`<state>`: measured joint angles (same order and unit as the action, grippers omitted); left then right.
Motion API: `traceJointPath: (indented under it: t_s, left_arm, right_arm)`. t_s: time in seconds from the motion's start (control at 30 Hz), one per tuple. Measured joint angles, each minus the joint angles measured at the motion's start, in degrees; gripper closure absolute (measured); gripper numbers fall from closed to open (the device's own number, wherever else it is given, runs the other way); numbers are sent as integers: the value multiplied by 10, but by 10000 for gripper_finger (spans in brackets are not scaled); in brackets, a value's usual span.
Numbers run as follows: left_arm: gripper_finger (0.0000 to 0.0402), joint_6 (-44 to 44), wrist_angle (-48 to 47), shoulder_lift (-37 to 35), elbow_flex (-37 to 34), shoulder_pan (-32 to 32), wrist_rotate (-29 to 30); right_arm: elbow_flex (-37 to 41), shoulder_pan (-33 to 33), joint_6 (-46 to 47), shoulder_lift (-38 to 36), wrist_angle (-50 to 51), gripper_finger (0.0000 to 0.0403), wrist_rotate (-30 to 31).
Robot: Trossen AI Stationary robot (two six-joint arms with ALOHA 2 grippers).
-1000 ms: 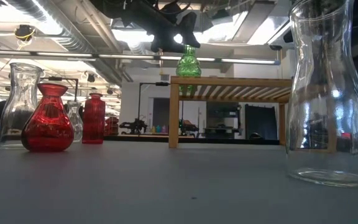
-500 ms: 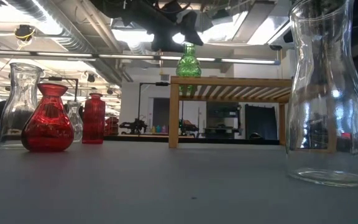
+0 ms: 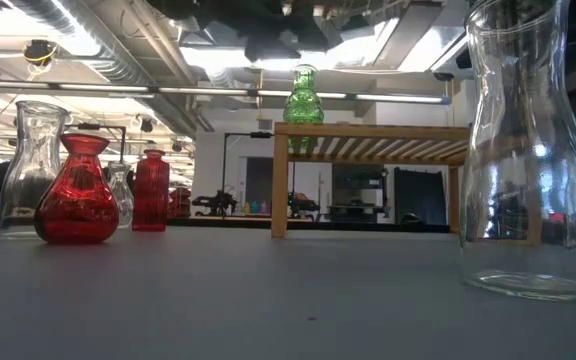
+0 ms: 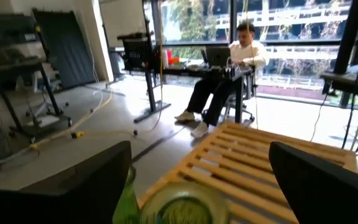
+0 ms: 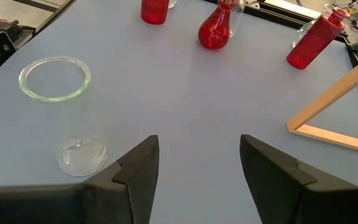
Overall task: Sort vases onto shelf
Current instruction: Put the green vase on the shelf, aligned with the other green vases
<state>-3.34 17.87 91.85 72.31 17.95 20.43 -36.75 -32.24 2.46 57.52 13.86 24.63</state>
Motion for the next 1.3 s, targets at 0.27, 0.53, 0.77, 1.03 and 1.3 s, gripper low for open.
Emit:
traceJointPath:
  t_s: [0.27, 0.53, 0.77, 1.03, 1.3]
  left_arm:
    - [26, 23, 25, -11, 0, -56, -19]
    - [27, 13, 31, -11, 0, -126, -103]
    - [27, -18, -11, -11, 0, -205, -127]
    - [27, -29, -39, -9, 0, -268, -141]
    - [27, -80, -45, 42, 0, -334, -142]
  right_arm:
    - [0, 0, -2, 0, -1, 194, 4]
    - [0, 0, 0, 0, -5, 194, 4]
    - [0, 0, 4, 0, -5, 194, 4]
    - [0, 0, 35, 0, -5, 194, 3]
    - [-33, 0, 54, 0, 16, 194, -38]
